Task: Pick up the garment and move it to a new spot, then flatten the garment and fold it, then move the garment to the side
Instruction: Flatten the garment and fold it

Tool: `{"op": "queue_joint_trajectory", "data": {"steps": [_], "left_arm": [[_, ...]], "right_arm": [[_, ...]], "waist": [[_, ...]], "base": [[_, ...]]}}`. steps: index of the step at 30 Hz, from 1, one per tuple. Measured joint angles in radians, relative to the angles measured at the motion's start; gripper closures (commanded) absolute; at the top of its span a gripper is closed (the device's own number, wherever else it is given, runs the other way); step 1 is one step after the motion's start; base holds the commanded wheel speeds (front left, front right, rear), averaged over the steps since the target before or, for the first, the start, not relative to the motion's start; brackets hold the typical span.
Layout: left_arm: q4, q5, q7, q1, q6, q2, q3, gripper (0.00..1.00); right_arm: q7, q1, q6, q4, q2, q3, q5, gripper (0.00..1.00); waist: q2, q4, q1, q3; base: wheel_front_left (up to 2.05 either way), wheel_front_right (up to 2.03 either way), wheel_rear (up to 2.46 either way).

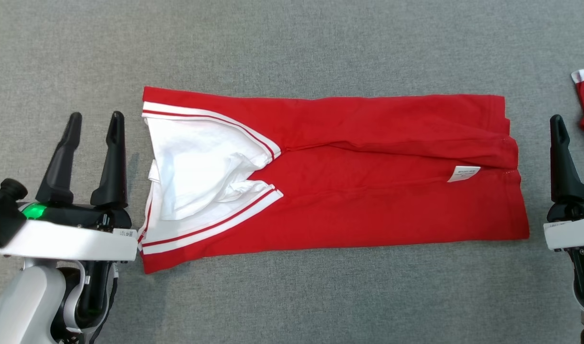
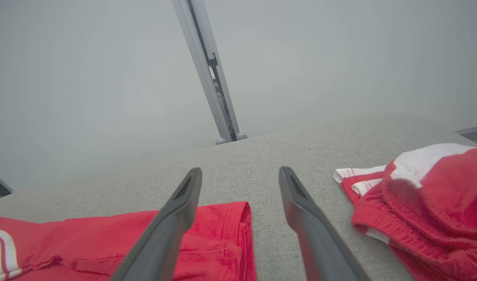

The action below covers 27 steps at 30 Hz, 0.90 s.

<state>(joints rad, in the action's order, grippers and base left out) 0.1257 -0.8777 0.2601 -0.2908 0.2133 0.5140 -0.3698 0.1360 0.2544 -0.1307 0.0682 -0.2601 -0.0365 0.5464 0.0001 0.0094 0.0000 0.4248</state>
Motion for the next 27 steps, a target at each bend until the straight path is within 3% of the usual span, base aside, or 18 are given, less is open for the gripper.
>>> {"op": "queue_joint_trajectory", "data": {"steps": [4, 12, 17, 27], "left_arm": [[0.023, 0.159, 0.000, 0.036, -0.022, -0.068, 0.097, 0.00], [-0.009, 0.398, 0.000, 0.091, -0.103, -0.146, 0.228, 0.00], [-0.056, 0.467, 0.000, 0.148, -0.161, -0.196, 0.266, 0.00], [-0.104, 0.522, 0.000, 0.169, -0.234, -0.270, 0.314, 0.00]], "right_arm": [[0.029, -0.002, 0.000, -0.031, 0.027, -0.018, -0.089, 0.00], [0.022, -0.041, 0.000, -0.045, 0.047, -0.018, -0.191, 0.00], [0.018, -0.067, 0.000, -0.026, 0.057, -0.015, -0.208, 0.00], [0.006, -0.081, 0.000, -0.003, 0.061, -0.022, -0.209, 0.00]], "waist": [[0.0000, 0.000, 0.0000, -0.022], [0.0000, 0.004, 0.0000, -0.074], [0.0000, 0.009, 0.0000, -0.102], [0.0000, 0.033, 0.0000, -0.121]], "base": [[0.00, 0.00, 0.00], [0.00, 0.00, 0.00], [0.00, 0.00, 0.00], [0.00, 0.00, 0.00]]}}
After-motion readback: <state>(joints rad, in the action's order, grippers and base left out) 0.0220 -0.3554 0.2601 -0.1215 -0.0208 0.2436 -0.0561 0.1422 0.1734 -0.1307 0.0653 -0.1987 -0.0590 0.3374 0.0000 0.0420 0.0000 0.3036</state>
